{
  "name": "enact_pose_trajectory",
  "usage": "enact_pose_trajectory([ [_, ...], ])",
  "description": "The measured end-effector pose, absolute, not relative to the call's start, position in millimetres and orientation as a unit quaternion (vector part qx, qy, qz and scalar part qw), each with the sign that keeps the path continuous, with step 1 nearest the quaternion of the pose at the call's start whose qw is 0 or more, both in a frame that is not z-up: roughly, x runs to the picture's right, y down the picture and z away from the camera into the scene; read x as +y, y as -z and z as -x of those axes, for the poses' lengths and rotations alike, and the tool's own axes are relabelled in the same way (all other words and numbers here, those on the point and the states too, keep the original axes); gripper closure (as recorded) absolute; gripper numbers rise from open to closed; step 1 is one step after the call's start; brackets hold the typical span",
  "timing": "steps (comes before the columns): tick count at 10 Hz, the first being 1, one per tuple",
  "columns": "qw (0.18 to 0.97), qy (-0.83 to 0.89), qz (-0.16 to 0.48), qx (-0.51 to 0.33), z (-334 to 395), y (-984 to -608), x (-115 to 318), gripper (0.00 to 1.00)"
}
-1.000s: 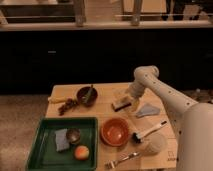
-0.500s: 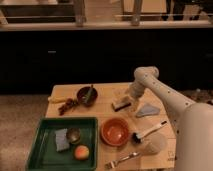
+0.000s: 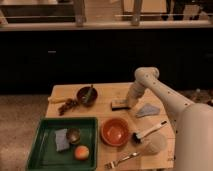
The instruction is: Wipe red bowl with eraser
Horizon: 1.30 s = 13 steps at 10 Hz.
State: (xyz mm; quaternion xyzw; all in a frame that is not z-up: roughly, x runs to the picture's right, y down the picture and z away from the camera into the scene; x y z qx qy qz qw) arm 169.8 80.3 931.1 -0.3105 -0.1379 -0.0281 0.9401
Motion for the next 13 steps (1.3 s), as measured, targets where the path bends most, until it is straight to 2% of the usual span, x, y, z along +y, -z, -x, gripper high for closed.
enact_pose_trajectory([
  [1,0.94,0.025,0.311,-0.137,-169.7,-931.6,80.1,0.81],
  [3,0.941,0.021,0.312,-0.131,-170.2,-930.5,81.3,0.97],
  [4,0.941,0.021,0.313,-0.131,-170.1,-930.1,81.4,0.99],
  [7,0.941,0.018,0.313,-0.127,-170.3,-932.3,83.6,0.84],
  [10,0.941,0.018,0.314,-0.126,-170.7,-931.3,83.3,0.83],
  [12,0.941,0.018,0.314,-0.125,-170.5,-931.2,84.0,0.92],
  [13,0.942,0.017,0.313,-0.123,-170.6,-931.7,84.6,0.92],
])
